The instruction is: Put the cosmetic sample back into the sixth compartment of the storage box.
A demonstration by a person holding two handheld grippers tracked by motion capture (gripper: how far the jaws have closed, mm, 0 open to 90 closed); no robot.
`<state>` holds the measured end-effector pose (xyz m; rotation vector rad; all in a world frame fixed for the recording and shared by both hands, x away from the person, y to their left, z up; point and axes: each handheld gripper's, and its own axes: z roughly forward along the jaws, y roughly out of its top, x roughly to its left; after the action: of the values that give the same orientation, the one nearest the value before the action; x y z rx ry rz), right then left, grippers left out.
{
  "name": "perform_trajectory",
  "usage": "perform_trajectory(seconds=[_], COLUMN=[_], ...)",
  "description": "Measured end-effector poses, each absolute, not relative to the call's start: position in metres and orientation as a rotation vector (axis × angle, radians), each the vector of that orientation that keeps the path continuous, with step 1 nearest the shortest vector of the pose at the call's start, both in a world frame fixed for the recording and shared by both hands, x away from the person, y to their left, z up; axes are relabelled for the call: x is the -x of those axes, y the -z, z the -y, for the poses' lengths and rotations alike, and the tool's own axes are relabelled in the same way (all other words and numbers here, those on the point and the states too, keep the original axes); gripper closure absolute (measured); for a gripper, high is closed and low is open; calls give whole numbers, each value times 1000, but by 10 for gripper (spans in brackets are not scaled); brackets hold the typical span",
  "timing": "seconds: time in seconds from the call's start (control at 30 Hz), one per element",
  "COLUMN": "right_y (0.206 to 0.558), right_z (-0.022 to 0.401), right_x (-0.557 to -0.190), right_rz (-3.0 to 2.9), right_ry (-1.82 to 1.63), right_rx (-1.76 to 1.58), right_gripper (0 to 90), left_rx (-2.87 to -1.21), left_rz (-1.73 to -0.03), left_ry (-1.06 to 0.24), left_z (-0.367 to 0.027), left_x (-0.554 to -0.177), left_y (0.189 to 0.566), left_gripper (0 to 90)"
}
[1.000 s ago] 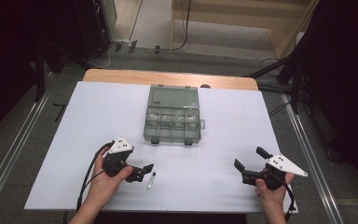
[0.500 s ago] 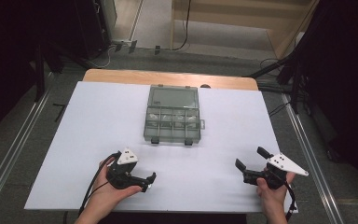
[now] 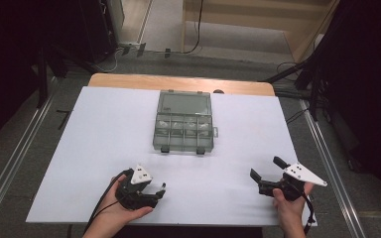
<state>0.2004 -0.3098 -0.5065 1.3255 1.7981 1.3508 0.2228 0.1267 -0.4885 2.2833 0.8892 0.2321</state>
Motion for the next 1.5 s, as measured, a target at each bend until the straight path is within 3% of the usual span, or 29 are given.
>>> perform_trajectory(seconds=[0.23,0.77,1.5], right_y=[507,508,508], right_z=[310,312,313], right_x=[-201,-201,-201], right_rz=[-1798,-1792,-1787], right_ry=[-1351,-1347,-1347], right_rx=[-1329,-1337,-1332], right_gripper=[0,0,0], left_rx=[-2304,-2354,-2372], left_rz=[-910,-910,-887], left_ry=[-188,-282,-293], left_z=[-122,-116,-115], left_x=[-220,-219,-220], left_y=[492,496,494], left_gripper=[517,777,812])
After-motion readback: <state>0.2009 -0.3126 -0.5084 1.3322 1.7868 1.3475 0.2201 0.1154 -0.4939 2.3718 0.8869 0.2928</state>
